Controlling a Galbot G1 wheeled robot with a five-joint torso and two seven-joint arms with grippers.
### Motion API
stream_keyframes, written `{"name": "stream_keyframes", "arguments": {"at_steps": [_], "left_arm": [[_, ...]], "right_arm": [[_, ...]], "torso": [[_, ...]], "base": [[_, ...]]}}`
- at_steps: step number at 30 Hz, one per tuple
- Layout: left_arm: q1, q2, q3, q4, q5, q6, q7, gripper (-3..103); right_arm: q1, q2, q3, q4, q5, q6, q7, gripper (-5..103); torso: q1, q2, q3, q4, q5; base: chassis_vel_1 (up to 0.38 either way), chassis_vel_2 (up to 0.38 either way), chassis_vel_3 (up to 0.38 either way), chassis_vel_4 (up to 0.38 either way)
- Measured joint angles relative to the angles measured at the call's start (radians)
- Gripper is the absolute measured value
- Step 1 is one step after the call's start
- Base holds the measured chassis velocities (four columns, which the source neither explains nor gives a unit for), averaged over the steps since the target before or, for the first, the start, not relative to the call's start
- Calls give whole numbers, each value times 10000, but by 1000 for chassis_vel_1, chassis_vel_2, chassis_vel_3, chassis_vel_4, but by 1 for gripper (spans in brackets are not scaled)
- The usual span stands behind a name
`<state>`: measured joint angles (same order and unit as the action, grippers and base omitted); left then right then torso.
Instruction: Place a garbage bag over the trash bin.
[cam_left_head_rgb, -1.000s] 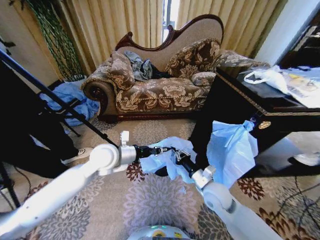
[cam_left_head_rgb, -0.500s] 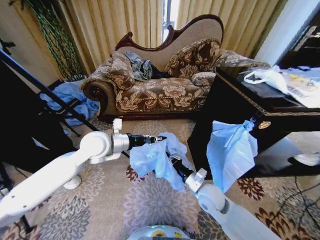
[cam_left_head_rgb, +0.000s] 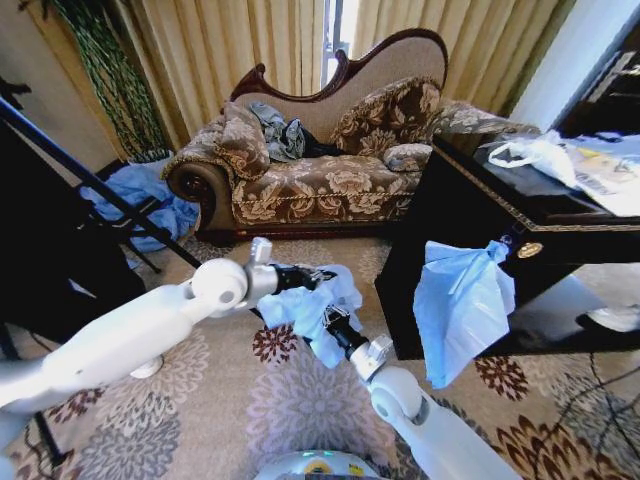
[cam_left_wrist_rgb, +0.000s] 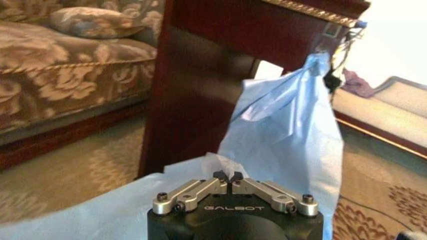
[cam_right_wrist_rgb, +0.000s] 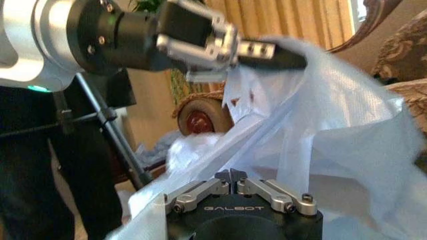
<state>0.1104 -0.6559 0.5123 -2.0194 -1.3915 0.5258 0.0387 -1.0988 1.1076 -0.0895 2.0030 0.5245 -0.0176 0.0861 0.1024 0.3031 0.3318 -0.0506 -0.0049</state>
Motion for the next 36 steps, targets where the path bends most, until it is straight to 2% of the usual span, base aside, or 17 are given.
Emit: {"name": "stream_keyframes", "arguments": {"at_steps": [5, 9, 12, 18, 22, 29, 32, 35, 36], "left_arm": [[-538, 43, 389, -51, -322, 58, 186, 0], [-812, 568, 571, -333, -482, 123, 388, 0], [-845, 1234, 447, -757, -631, 135, 626, 0], [-871, 1763, 218, -988, -677, 113, 853, 0], [-834, 2323, 82, -993, -326, 87, 1260, 0], [-621, 2686, -234, -978, 48, -60, 1895, 0], [-566, 2733, -300, -1000, 85, -124, 2048, 0], [-507, 2844, -344, -1014, 292, -351, 2627, 0], [-507, 2844, -344, -1014, 292, -351, 2627, 0]], "right_arm": [[7, 319, 335, -232, -29, 270, 53, 0], [16, 582, 743, -334, -214, 517, 132, 0], [21, 883, 1009, -460, -449, 810, 142, 0], [10, 1215, 1029, -622, -821, 1175, 140, 0], [-49, 1112, 1250, -402, -1026, 1291, 100, 0], [-210, 775, 1420, -278, -1043, 1370, -39, 0], [-120, 855, 1320, -389, -1044, 1415, -47, 0], [296, 1308, 777, -802, -1180, 1546, -52, 0], [296, 1308, 777, -802, -1180, 1546, -52, 0]], "torso": [[0, 0, 0, 0, 0], [0, 0, 0, 3, -1], [0, 0, 0, 3, -2], [0, 0, 0, 3, -2], [0, 0, 0, 3, -1], [0, 0, 0, 2, -1], [0, 0, 0, 0, -1], [0, 0, 0, 3, -2], [0, 0, 0, 3, -2]], "base": [[0, 0, 0, 0], [0, 0, 0, 0], [0, 0, 0, 0], [0, 0, 0, 0], [0, 0, 0, 0], [0, 0, 0, 0], [0, 0, 0, 0], [0, 0, 0, 0], [0, 0, 0, 0]]}}
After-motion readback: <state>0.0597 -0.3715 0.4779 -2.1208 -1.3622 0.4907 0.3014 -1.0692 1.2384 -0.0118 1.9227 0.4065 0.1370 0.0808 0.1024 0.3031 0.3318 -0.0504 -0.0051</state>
